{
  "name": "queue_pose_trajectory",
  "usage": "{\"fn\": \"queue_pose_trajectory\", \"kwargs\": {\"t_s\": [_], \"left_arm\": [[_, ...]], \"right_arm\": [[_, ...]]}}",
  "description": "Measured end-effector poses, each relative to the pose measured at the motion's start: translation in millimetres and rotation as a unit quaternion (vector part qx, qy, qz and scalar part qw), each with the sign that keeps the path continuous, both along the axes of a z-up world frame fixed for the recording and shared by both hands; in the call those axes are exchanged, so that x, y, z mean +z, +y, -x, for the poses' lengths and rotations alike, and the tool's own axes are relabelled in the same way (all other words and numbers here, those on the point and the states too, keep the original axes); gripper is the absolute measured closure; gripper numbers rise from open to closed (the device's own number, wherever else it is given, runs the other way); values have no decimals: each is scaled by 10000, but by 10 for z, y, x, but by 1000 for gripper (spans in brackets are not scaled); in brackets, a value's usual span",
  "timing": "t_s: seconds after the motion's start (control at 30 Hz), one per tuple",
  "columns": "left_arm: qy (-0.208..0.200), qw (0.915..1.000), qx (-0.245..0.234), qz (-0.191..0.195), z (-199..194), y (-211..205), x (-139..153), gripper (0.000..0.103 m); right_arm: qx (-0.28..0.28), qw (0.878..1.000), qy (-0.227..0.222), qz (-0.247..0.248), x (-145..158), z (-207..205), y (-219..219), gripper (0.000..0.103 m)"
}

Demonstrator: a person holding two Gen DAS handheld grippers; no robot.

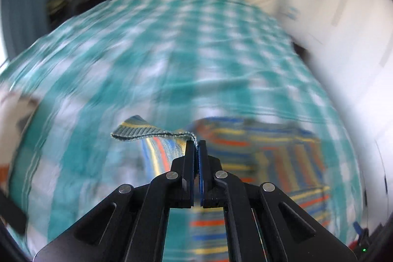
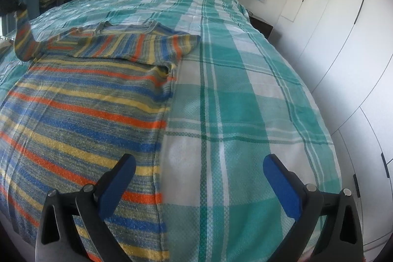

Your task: Fold small clothes

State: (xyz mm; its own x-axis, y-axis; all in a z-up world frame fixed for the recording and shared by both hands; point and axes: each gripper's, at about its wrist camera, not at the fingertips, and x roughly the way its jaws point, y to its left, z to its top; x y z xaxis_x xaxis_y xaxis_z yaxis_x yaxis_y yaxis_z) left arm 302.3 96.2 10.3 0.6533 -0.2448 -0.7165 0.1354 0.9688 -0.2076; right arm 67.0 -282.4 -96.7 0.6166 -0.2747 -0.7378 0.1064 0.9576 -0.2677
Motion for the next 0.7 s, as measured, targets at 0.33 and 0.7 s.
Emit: {"fn": "queue_pose_trajectory", "kwargs": {"t_s": [0.33,0.7], "left_arm": [[660,9909,-1139,-295,-127,-1703,-546,33],[1302,9776,-886,-1399,1308,-919,-1623,23]], "right_arm": [[-196,9997,-47,-125,33,36,-156,1],[204,9941,-33,-1068,94,-7,-98,1]]}}
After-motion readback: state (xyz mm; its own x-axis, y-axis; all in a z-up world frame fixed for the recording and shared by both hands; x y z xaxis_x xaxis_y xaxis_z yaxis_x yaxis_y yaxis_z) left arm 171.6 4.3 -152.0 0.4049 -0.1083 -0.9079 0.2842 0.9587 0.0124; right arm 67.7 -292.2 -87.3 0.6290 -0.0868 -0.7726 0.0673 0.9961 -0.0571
